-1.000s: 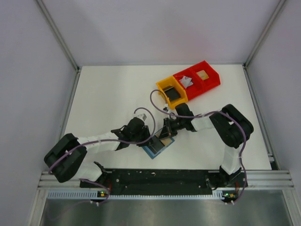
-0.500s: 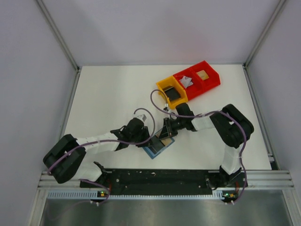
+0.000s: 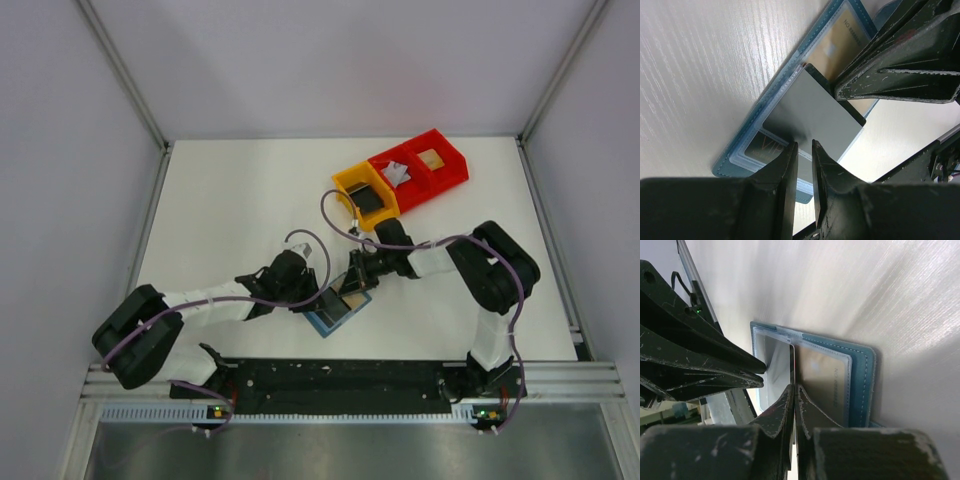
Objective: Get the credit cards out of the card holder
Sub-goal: Remove the credit card from the card holder.
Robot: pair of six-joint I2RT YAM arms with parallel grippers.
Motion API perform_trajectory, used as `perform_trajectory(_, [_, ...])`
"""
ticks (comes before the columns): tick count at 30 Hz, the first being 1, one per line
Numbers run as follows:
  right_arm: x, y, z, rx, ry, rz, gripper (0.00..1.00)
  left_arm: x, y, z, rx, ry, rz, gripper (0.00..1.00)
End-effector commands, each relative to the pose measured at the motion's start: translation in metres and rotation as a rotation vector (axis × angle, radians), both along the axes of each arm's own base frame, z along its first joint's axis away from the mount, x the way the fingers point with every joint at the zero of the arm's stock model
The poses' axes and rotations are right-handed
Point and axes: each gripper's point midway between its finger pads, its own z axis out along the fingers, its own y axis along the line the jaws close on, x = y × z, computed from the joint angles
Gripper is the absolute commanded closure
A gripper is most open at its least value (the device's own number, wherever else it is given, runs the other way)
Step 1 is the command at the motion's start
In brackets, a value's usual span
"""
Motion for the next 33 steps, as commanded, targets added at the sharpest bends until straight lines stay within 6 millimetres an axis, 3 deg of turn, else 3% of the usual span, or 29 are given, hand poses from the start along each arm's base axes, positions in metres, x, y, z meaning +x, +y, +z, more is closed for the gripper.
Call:
perform_trajectory(1, [0.01, -0.001, 0.005, 0.027, -0.044, -0.005, 1.0, -0.019, 0.025, -0.029, 0.125, 0.072, -0.013, 0.77])
perform_trajectory(11, [0.019, -0.013, 0.007, 0.011, -0.065, -0.053, 1.0, -0.019, 0.026, -0.028, 0.125, 0.068, -0.011, 0.77])
perform_trajectory(15, [0.015, -0.011, 0.009, 0.027, -0.048, -0.035, 0.83, -0.02, 0.026, -0.028, 0.125, 0.068, -0.014, 0.77])
perform_trajectory(18, [0.014, -0.009, 0.009, 0.034, -0.043, -0.03, 0.78, -0.02, 0.025, -0.027, 0.124, 0.069, -0.015, 0.77])
perform_trajectory(33, [0.007, 0.005, -0.005, 0.029, 0.001, 0.016, 0.8, -0.019, 0.024, -0.027, 0.122, 0.066, -0.021, 0.77])
